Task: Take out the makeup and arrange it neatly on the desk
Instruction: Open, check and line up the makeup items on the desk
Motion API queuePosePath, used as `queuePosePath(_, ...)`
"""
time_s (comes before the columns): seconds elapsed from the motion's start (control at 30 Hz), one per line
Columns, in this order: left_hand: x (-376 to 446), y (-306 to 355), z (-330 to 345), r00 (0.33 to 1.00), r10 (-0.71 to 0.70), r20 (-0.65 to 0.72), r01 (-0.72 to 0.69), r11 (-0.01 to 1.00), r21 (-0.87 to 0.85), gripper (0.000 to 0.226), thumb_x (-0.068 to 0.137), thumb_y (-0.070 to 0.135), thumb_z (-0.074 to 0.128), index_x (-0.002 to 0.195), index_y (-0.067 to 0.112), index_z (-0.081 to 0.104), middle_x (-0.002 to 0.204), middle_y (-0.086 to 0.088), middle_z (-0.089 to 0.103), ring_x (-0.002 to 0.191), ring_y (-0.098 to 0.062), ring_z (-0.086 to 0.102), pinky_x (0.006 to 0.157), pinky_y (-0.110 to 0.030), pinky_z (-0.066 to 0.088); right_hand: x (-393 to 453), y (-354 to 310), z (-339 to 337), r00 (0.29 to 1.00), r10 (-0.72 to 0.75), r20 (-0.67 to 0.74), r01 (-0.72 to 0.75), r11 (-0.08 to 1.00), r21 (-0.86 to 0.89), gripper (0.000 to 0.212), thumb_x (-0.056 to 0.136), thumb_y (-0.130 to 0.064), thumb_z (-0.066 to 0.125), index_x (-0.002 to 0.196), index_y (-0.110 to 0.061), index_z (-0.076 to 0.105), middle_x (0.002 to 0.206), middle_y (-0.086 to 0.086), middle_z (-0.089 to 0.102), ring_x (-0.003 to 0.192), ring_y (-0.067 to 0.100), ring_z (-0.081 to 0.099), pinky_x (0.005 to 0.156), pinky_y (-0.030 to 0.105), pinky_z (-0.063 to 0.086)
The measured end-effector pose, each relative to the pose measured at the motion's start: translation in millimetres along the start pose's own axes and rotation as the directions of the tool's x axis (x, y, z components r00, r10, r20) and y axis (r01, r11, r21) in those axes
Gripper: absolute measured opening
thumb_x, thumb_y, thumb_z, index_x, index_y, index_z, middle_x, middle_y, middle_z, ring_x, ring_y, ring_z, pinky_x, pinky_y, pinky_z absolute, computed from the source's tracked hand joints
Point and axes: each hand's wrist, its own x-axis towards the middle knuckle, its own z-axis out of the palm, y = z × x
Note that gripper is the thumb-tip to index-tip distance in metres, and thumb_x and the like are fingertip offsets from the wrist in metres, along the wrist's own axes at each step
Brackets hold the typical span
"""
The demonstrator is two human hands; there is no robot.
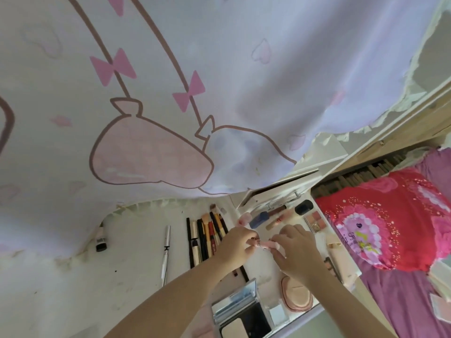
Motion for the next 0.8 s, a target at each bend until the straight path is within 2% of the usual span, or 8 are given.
queuePosePath(0.1, -7.3, 1.3, -7.1, 0.998, 0.056, -0.001, -0.056, 0.998, -0.028, 0.016, 0.085, 0.004, 0.053, 0.096, 0.001, 0.064, 0.092, -0.014, 0.065, 0.085, -0.025, 0.059, 0.074, -0.029, 0.042, -5.5, 4.0, 1.4, 1.0, -0.002, -0.011, 0.003, 0.999, 0.049, 0.033, 0.032, -0.015, 0.091, 0.057, -0.018, 0.069, 0.057, -0.002, 0.06, 0.052, 0.019, 0.06, 0.044, 0.028, 0.046)
queuePosePath(0.2, -16.2, 1.0, -24.4, 0.995, 0.098, 0.021, -0.097, 0.994, -0.045, 0.02, 0.086, 0.007, 0.057, 0.105, 0.006, 0.064, 0.101, -0.008, 0.064, 0.092, -0.017, 0.058, 0.082, -0.024, 0.045, -16.7, -0.5, 6.4, 1.0, -0.006, -0.008, 0.007, 0.994, 0.108, 0.032, 0.037, -0.013, 0.09, 0.06, -0.014, 0.068, 0.061, 0.0, 0.061, 0.057, 0.018, 0.06, 0.048, 0.027, 0.051)
queuePosePath(0.3, -21.5, 1.2, -43.9, 0.986, 0.135, 0.096, -0.132, 0.99, -0.037, 0.02, 0.084, 0.011, 0.062, 0.103, 0.007, 0.066, 0.095, -0.004, 0.064, 0.077, -0.002, 0.053, 0.073, -0.007, 0.042, -25.0, -16.2, 22.2, 0.985, 0.093, 0.146, -0.117, 0.979, 0.17, 0.018, 0.075, -0.021, 0.07, 0.089, -0.011, 0.066, 0.091, 0.002, 0.062, 0.088, 0.017, 0.058, 0.078, 0.023, 0.05)
queuePosePath(0.37, -22.3, 0.9, -53.0, 0.979, 0.127, 0.157, -0.128, 0.992, -0.001, 0.021, 0.083, 0.014, 0.063, 0.103, 0.008, 0.066, 0.093, -0.002, 0.063, 0.07, 0.004, 0.048, 0.068, -0.002, 0.037, -25.0, -26.3, 39.5, 0.954, 0.172, 0.245, -0.232, 0.942, 0.242, 0.021, 0.089, -0.025, 0.05, 0.104, -0.013, 0.059, 0.105, 0.002, 0.057, 0.098, 0.015, 0.051, 0.087, 0.02, 0.042)
queuePosePath(0.5, -17.5, 0.6, -58.4, 0.979, 0.074, 0.189, -0.103, 0.984, 0.147, 0.025, 0.084, 0.019, 0.063, 0.108, 0.01, 0.064, 0.101, -0.003, 0.064, 0.081, -0.003, 0.049, 0.073, -0.007, 0.032, -9.1, -44.7, 65.6, 0.901, 0.292, 0.321, -0.392, 0.864, 0.315, 0.019, 0.09, -0.021, 0.043, 0.101, -0.01, 0.053, 0.104, 0.006, 0.059, 0.096, 0.02, 0.054, 0.08, 0.025, 0.041)
queuePosePath(0.6, -9.4, 4.4, -54.5, 0.983, 0.023, 0.183, -0.071, 0.963, 0.261, 0.023, 0.084, 0.018, 0.061, 0.105, 0.009, 0.064, 0.099, -0.006, 0.064, 0.089, -0.015, 0.057, 0.08, -0.021, 0.042, 2.5, -49.1, 81.9, 0.864, 0.333, 0.378, -0.459, 0.829, 0.32, 0.021, 0.091, -0.021, 0.04, 0.103, -0.009, 0.052, 0.108, 0.009, 0.059, 0.098, 0.025, 0.056, 0.078, 0.029, 0.041)
queuePosePath(0.73, 3.9, 7.9, -41.5, 0.978, -0.021, 0.209, -0.067, 0.911, 0.406, 0.013, 0.085, 0.018, 0.056, 0.094, 0.012, 0.063, 0.084, 0.004, 0.054, 0.082, -0.016, 0.053, 0.065, -0.022, 0.031, 12.5, -42.7, 97.8, 0.813, 0.422, 0.402, -0.566, 0.738, 0.369, 0.023, 0.091, -0.021, 0.041, 0.107, -0.01, 0.054, 0.109, 0.012, 0.061, 0.101, 0.03, 0.057, 0.074, 0.03, 0.041)
queuePosePath(0.8, 11.7, 8.4, -35.5, 0.976, -0.031, 0.215, -0.073, 0.886, 0.459, 0.015, 0.085, 0.019, 0.054, 0.095, 0.013, 0.063, 0.094, 0.003, 0.058, 0.091, -0.018, 0.056, 0.066, -0.021, 0.031, 16.5, -38.5, 102.8, 0.8, 0.446, 0.4, -0.59, 0.706, 0.391, 0.023, 0.091, -0.019, 0.041, 0.105, -0.012, 0.057, 0.108, 0.011, 0.063, 0.099, 0.028, 0.059, 0.072, 0.027, 0.04)
